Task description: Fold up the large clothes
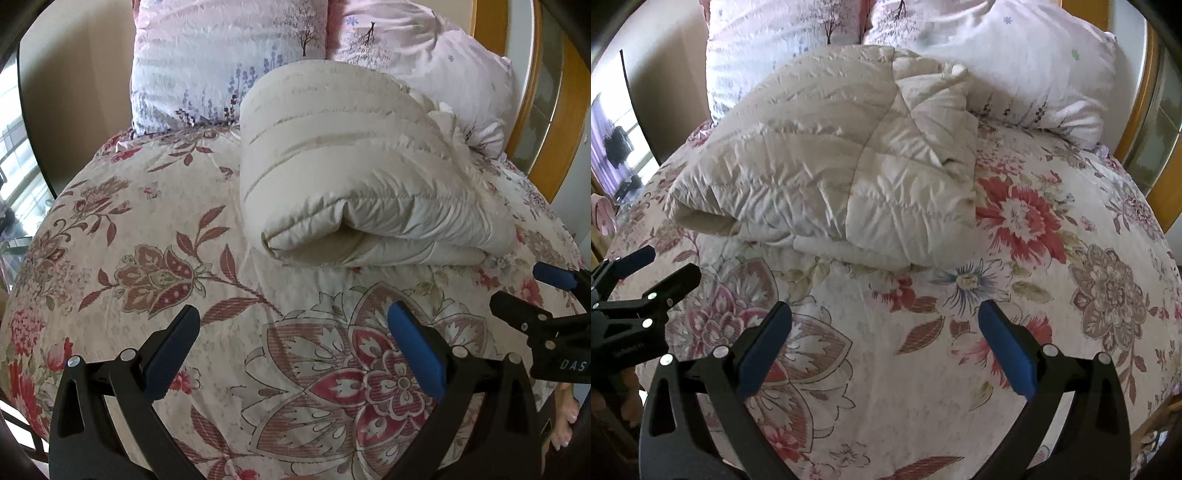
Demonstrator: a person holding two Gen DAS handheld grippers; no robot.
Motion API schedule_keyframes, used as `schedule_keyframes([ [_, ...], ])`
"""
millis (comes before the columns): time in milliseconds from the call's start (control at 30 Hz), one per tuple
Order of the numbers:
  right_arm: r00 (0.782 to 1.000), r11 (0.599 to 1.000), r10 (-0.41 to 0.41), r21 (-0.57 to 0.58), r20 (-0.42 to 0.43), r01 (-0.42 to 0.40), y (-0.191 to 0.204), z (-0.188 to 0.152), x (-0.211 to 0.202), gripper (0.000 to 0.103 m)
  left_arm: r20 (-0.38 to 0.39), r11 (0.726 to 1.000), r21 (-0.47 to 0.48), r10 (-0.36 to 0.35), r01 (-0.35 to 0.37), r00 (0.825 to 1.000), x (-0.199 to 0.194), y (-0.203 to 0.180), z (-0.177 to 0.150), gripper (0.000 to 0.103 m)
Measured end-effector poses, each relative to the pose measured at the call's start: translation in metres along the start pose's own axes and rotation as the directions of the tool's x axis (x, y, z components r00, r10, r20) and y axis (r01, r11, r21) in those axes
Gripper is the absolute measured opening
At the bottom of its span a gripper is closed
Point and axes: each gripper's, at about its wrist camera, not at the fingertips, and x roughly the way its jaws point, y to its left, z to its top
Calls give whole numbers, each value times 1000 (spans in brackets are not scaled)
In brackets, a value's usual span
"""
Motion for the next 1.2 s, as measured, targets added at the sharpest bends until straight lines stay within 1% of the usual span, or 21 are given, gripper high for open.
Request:
schedule_keyframes([
  [267,1000,1000,3,-2,-26,-3,1,-2,8,101,-20,1000,2,4,-4,1000,6,0,-2,102],
  [1200,999,1000,6,15,-54,-6,0,-1,20,101,-22,1000,8,6,-5,1000,10,0,-3,102],
])
